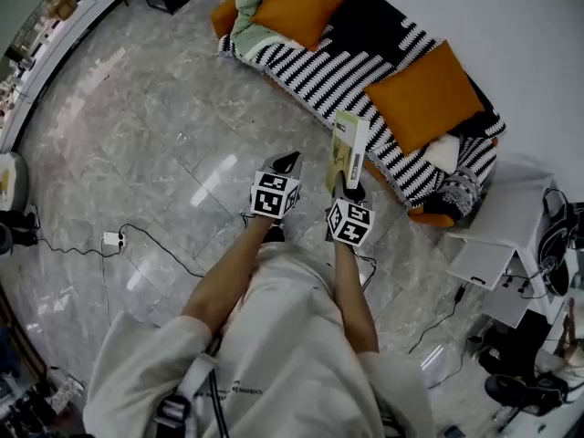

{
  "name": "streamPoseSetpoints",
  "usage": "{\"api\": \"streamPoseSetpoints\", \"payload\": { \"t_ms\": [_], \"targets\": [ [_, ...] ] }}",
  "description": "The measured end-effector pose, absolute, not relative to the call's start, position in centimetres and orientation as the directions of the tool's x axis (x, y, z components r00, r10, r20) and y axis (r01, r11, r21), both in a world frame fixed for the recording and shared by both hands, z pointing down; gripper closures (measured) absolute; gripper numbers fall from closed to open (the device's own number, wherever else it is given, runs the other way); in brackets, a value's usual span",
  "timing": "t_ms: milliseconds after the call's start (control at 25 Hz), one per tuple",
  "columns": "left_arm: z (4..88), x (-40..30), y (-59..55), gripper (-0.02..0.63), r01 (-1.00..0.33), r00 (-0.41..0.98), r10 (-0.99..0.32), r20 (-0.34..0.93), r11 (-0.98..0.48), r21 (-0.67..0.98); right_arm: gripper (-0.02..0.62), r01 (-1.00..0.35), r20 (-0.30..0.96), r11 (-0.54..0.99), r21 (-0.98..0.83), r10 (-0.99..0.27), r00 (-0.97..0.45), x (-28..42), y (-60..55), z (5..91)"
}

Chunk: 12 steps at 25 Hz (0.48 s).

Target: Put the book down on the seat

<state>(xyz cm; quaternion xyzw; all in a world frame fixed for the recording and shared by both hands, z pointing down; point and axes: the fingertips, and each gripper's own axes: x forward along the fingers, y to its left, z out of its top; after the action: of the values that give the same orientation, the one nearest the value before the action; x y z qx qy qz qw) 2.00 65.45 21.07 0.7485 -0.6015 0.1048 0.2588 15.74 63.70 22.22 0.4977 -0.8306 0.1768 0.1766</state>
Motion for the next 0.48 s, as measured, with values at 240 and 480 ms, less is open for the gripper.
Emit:
{"api": "streamPoseSetpoints", "payload": {
  "t_ms": [240, 480],
  "targets": [
    [21.0, -1.6, 61.8, 0.597, -0.950, 0.276, -0.839, 0.469, -0.165, 0.265, 0.477, -0.899, 0.437, 0.414, -0.144, -0.789, -0.433, 12.1, 59.8, 21.2],
    [21.8, -4.0, 58.3, 0.597, -0.940, 0.307, -0.832, 0.463, -0.189, 0.285, 0.477, -0.917, 0.448, 0.377, -0.131, -0.803, -0.394, 10.3, 56.5, 21.7]
  ]
}}
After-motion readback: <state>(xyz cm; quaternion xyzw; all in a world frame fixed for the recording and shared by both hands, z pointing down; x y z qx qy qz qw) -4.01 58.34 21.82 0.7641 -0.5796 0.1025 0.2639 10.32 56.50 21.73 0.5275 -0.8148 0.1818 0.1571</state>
